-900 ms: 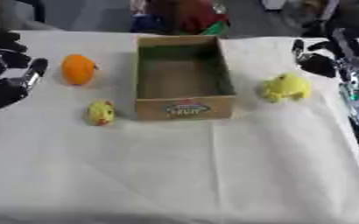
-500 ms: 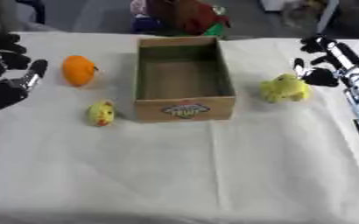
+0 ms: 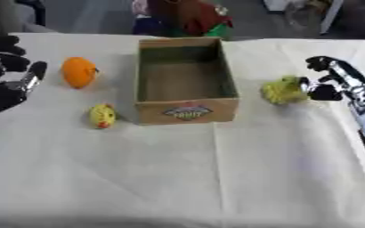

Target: Pick up objects on the table and place them in the box.

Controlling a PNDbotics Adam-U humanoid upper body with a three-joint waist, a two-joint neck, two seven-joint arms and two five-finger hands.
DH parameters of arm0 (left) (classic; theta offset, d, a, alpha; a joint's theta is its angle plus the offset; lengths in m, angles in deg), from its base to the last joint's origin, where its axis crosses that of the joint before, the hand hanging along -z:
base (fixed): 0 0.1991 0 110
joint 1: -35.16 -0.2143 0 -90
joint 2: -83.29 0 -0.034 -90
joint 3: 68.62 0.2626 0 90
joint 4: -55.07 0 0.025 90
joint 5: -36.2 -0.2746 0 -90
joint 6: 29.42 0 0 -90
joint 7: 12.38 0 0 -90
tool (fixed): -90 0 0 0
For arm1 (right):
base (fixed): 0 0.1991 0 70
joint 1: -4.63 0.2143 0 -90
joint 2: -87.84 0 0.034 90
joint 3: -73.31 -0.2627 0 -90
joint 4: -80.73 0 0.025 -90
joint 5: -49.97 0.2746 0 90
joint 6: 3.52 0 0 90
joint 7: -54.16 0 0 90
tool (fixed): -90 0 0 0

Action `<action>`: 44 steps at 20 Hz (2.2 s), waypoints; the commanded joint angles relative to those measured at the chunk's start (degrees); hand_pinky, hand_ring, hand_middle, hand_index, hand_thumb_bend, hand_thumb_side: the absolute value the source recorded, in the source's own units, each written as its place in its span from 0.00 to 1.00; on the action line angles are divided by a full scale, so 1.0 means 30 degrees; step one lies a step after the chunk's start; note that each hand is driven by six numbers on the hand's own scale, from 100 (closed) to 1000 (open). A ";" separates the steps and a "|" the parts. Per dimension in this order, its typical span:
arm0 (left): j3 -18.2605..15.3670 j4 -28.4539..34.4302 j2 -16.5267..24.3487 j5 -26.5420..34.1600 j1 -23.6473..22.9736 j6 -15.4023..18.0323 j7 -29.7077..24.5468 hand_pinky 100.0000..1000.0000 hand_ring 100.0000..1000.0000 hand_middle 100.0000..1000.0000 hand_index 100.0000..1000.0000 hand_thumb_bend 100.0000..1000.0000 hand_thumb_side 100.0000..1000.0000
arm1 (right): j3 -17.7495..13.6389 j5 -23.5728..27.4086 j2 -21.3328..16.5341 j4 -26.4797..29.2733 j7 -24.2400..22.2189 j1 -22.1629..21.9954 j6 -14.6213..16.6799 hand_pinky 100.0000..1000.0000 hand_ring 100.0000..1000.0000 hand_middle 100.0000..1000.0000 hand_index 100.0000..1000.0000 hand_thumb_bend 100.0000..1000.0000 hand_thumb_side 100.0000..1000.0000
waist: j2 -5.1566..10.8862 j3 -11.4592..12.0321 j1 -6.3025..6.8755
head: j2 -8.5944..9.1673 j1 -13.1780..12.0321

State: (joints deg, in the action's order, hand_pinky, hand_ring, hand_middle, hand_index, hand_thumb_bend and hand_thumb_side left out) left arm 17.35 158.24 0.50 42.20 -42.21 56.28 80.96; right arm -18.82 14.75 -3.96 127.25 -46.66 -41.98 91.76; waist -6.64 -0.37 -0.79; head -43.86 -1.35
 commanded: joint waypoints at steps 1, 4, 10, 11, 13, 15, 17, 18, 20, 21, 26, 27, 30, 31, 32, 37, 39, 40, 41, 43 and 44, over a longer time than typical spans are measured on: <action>-0.0190 0.0312 0.0380 0.0051 0.0137 0.0008 0.0031 0.65 0.58 0.54 0.71 0.40 0.00 | -0.0144 -0.0658 -0.0175 -0.0097 -0.0342 0.0502 0.0097 0.74 0.89 0.78 0.89 0.00 0.00 | 0.0307 0.0019 0.0063 | -0.0087 0.0063; -0.0193 0.0316 0.0375 0.0054 0.0127 0.0009 0.0033 0.65 0.58 0.54 0.71 0.40 0.00 | -0.0042 -0.0886 -0.0008 -0.0145 -0.0652 0.0501 0.0286 0.75 0.89 0.78 0.89 0.00 0.00 | 0.0301 0.0029 0.0082 | -0.0087 0.0076; -0.0175 0.0315 0.0354 0.0058 0.0118 0.0005 0.0018 0.65 0.58 0.54 0.72 0.40 0.00 | 0.0247 -0.1829 0.0330 -0.0195 -0.1109 0.0585 0.0569 0.75 0.90 0.80 0.90 0.00 0.00 | 0.0293 0.0009 0.0125 | -0.0087 0.0086; -0.0177 0.0316 0.0350 0.0058 0.0118 0.0006 0.0018 0.65 0.58 0.54 0.72 0.40 0.00 | 0.0303 -0.1961 0.0388 -0.0210 -0.1247 0.0600 0.0670 0.75 0.90 0.80 0.89 0.01 0.00 | 0.0293 0.0008 0.0132 | -0.0087 0.0098; -0.0179 0.0323 0.0350 0.0065 0.0123 0.0007 0.0024 0.65 0.58 0.54 0.72 0.40 0.00 | 0.0413 -0.2201 0.0490 -0.0173 -0.1591 0.0598 0.0944 0.75 0.89 0.79 0.89 0.05 0.00 | 0.0290 0.0008 0.0146 | -0.0087 0.0103; -0.0182 0.0328 0.0351 0.0066 0.0126 0.0008 0.0027 0.65 0.58 0.54 0.72 0.40 0.00 | 0.0485 -0.2471 0.0558 -0.0120 -0.1905 0.0580 0.1196 0.73 0.86 0.76 0.87 0.11 0.00 | 0.0289 0.0012 0.0152 | -0.0087 0.0122; -0.0185 0.0326 0.0347 0.0069 0.0126 0.0007 0.0033 0.65 0.58 0.54 0.72 0.40 0.00 | 0.0499 -0.2790 0.0597 -0.0081 -0.2098 0.0565 0.1342 0.73 0.85 0.75 0.85 0.13 0.00 | 0.0287 0.0013 0.0151 | -0.0087 0.0130; -0.0185 0.0326 0.0347 0.0071 0.0125 0.0007 0.0034 0.65 0.58 0.54 0.72 0.40 0.00 | 0.0482 -0.2896 0.0611 -0.0068 -0.2141 0.0561 0.1379 0.73 0.85 0.75 0.85 0.13 0.00 | 0.0287 0.0012 0.0151 | -0.0087 0.0130; -0.0185 0.0323 0.0345 0.0072 0.0117 0.0005 0.0034 0.65 0.58 0.54 0.72 0.39 0.00 | 0.0429 -0.3090 0.0597 -0.0017 -0.2023 0.0558 0.1332 0.63 0.68 0.43 0.60 0.18 0.14 | 0.0288 0.0006 0.0148 | -0.0087 0.0126; -0.0184 0.0320 0.0343 0.0071 0.0113 0.0004 0.0030 0.65 0.58 0.54 0.72 0.39 0.00 | 0.0395 -0.3352 0.0597 0.0078 -0.1564 0.0547 0.1108 0.62 0.68 0.42 0.58 0.18 0.14 | 0.0288 0.0005 0.0146 | -0.0087 0.0129; -0.0196 0.0318 0.0342 0.0077 0.0109 0.0006 0.0037 0.65 0.58 0.54 0.71 0.39 0.00 | 0.0154 -0.3605 0.0703 0.0447 0.1458 0.0561 0.0003 0.55 0.61 0.19 0.32 0.08 0.09 | 0.0307 -0.0002 0.0146 | -0.0087 0.0087; -0.0200 0.0320 0.0342 0.0078 0.0108 0.0009 0.0040 0.65 0.58 0.54 0.71 0.39 0.00 | 0.0130 -0.3493 0.0712 0.0565 0.2057 0.0575 -0.0127 0.55 0.61 0.19 0.32 0.08 0.09 | 0.0310 0.0001 0.0145 | -0.0087 0.0085; -0.0208 0.0318 0.0349 0.0085 0.0113 0.0010 0.0052 0.65 0.58 0.54 0.71 0.39 0.00 | 0.0083 -0.3194 0.0756 0.1176 0.3475 0.0747 -0.0279 0.54 0.61 0.15 0.29 0.03 0.04 | 0.0328 0.0004 0.0144 | -0.0087 0.0069; -0.0204 0.0320 0.0352 0.0088 0.0119 0.0011 0.0052 0.65 0.58 0.54 0.71 0.39 0.00 | 0.0106 -0.2998 0.0787 0.1418 0.3740 0.0830 -0.0271 0.54 0.61 0.15 0.29 0.03 0.04 | 0.0335 0.0008 0.0142 | -0.0087 0.0064; -0.0198 0.0322 0.0353 0.0091 0.0125 0.0011 0.0049 0.65 0.58 0.54 0.71 0.39 0.00 | 0.0170 -0.2824 0.0831 0.1676 0.3903 0.0970 -0.0221 0.54 0.61 0.15 0.29 0.02 0.02 | 0.0347 0.0016 0.0137 | -0.0087 0.0071; -0.0135 0.0319 0.0340 0.0110 0.0149 0.0007 -0.0003 0.65 0.58 0.54 0.71 0.39 0.00 | 0.0867 -0.2540 0.1511 0.2679 0.3749 0.2338 0.0330 0.55 0.61 0.15 0.30 0.04 0.00 | 0.0407 0.0084 0.0133 | -0.0087 0.0153; -0.0096 0.0313 0.0321 0.0118 0.0169 0.0003 -0.0040 0.65 0.58 0.54 0.71 0.39 0.00 | 0.1248 -0.2780 0.2087 0.2798 0.3414 0.3089 0.0608 0.55 0.61 0.16 0.30 0.06 0.01 | 0.0427 0.0138 0.0147 | -0.0087 0.0222; -0.0075 0.0310 0.0308 0.0121 0.0183 0.0002 -0.0062 0.65 0.58 0.54 0.71 0.39 0.00 | 0.1433 -0.2976 0.2441 0.2790 0.3253 0.3467 0.0750 0.55 0.61 0.16 0.30 0.07 0.01 | 0.0432 0.0174 0.0157 | -0.0087 0.0259; -0.0061 0.0307 0.0292 0.0125 0.0199 0.0001 -0.0080 0.65 0.58 0.54 0.71 0.39 0.00 | 0.1601 -0.3209 0.2807 0.2731 0.3105 0.3827 0.0896 0.55 0.61 0.16 0.31 0.08 0.01 | 0.0432 0.0213 0.0170 | -0.0087 0.0285; -0.0026 0.0309 0.0266 0.0132 0.0235 0.0003 -0.0120 0.65 0.58 0.54 0.71 0.39 0.00 | 0.1883 -0.3757 0.3553 0.2448 0.2864 0.4446 0.1177 0.56 0.62 0.16 0.31 0.09 0.03 | 0.0426 0.0330 0.0195 | -0.0087 0.0340; -0.0015 0.0310 0.0254 0.0136 0.0249 0.0005 -0.0136 0.65 0.58 0.54 0.71 0.39 0.00 | 0.1976 -0.4029 0.3878 0.2261 0.2790 0.4664 0.1303 0.56 0.62 0.16 0.31 0.10 0.04 | 0.0419 0.0385 0.0206 | -0.0087 0.0367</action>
State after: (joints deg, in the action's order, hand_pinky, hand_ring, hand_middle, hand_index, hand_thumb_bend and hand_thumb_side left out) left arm 17.38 158.24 0.47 42.42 -42.26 56.19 80.76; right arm -13.26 3.84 7.20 133.69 -37.97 -29.56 95.02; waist -6.28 0.85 -0.45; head -43.86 -0.42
